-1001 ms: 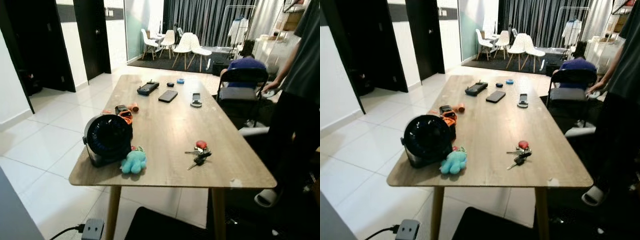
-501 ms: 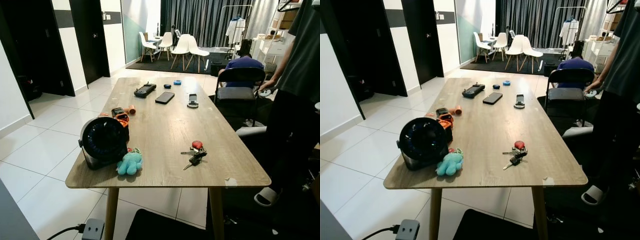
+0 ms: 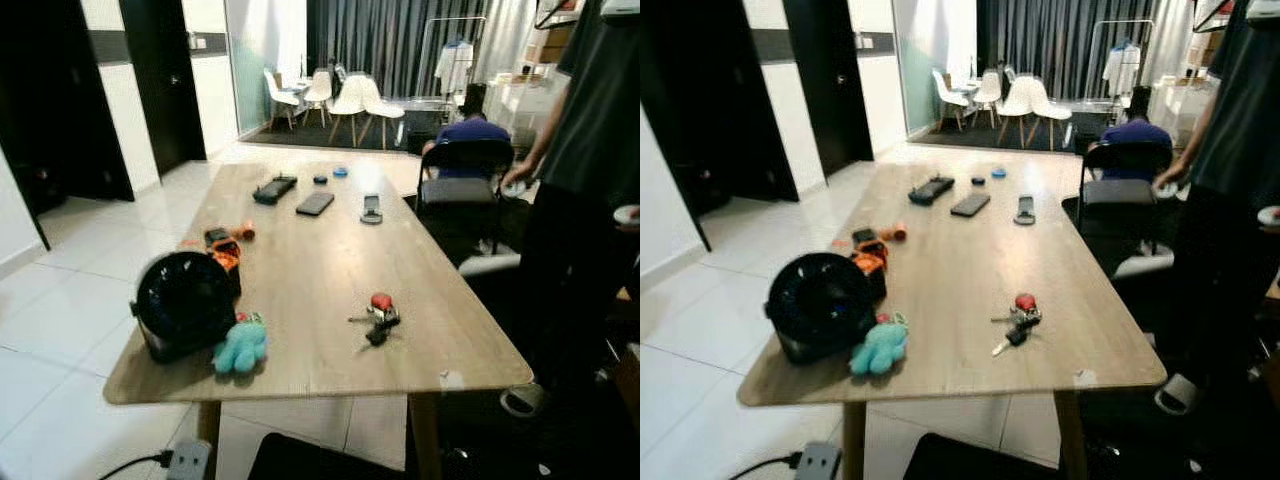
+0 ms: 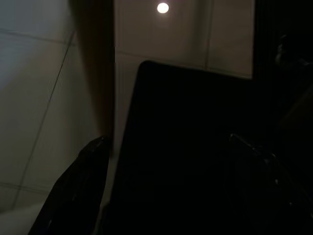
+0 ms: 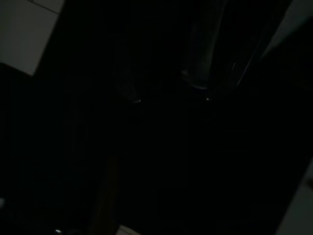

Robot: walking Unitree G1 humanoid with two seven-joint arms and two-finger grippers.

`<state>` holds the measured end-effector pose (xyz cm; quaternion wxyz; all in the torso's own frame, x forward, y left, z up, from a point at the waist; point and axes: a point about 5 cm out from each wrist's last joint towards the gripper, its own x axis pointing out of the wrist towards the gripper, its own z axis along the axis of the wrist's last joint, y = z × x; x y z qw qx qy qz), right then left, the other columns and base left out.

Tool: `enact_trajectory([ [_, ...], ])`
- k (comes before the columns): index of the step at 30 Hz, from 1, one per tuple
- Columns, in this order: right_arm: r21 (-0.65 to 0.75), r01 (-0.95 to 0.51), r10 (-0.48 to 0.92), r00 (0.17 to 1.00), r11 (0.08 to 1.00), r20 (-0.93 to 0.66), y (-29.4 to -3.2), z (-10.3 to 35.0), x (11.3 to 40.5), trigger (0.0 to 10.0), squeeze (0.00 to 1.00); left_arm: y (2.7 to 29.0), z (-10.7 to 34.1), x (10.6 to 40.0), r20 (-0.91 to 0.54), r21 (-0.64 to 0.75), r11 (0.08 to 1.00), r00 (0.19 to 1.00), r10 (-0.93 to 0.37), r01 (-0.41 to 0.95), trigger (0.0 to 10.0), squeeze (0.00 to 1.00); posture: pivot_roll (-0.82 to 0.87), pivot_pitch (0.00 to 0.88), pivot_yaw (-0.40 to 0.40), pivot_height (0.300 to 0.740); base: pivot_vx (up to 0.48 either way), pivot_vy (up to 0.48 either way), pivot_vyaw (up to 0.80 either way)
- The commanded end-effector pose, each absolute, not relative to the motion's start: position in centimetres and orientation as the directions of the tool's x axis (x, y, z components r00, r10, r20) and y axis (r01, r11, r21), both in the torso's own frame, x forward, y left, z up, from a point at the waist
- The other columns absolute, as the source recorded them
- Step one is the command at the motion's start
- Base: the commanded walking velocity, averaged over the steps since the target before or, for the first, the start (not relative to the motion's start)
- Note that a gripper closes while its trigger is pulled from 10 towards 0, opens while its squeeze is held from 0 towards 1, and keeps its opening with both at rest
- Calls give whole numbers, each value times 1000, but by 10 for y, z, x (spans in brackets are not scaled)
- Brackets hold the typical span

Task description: Hang keys on a hook

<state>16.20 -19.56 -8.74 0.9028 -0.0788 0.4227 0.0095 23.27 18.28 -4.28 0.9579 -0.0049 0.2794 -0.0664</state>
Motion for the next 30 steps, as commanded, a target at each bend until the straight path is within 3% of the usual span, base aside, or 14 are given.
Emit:
enact_trajectory([
  [1, -129, -105, -31, 644, 986, -764, -189, -88, 164, 10000, 0, 189, -45, 228, -545, -27, 994, 831, -108, 110, 10000, 0, 53, 21, 40, 740, 0, 0, 0],
  [20, -126, -102, -32, 636, 987, -771, -191, -89, 161, 10000, 0, 193, -46, 222, -537, -32, 991, 835, -124, 126, 10000, 0, 55, 23, 38, 740, 0, 0, 0],
  [22, -125, -95, -37, 633, 988, -773, -191, -89, 159, 10000, 0, 193, -47, 220, -537, -31, 988, 831, -143, 151, 10000, 0, 55, 23, 37, 740, 0, 0, 0],
  [26, -136, -47, -79, 608, 990, -790, -203, -94, 141, 10000, 0, 189, -45, 206, -490, 12, 921, 805, -334, 390, 10000, 0, 45, 27, 40, 740, 0, 0, 0],
  [30, -145, -30, -99, 599, 989, -795, -210, -95, 134, 10000, 0, 190, -41, 203, -458, 13, 898, 801, -386, 440, 10000, 0, 45, 27, 40, 740, 0, 0, 0],
])
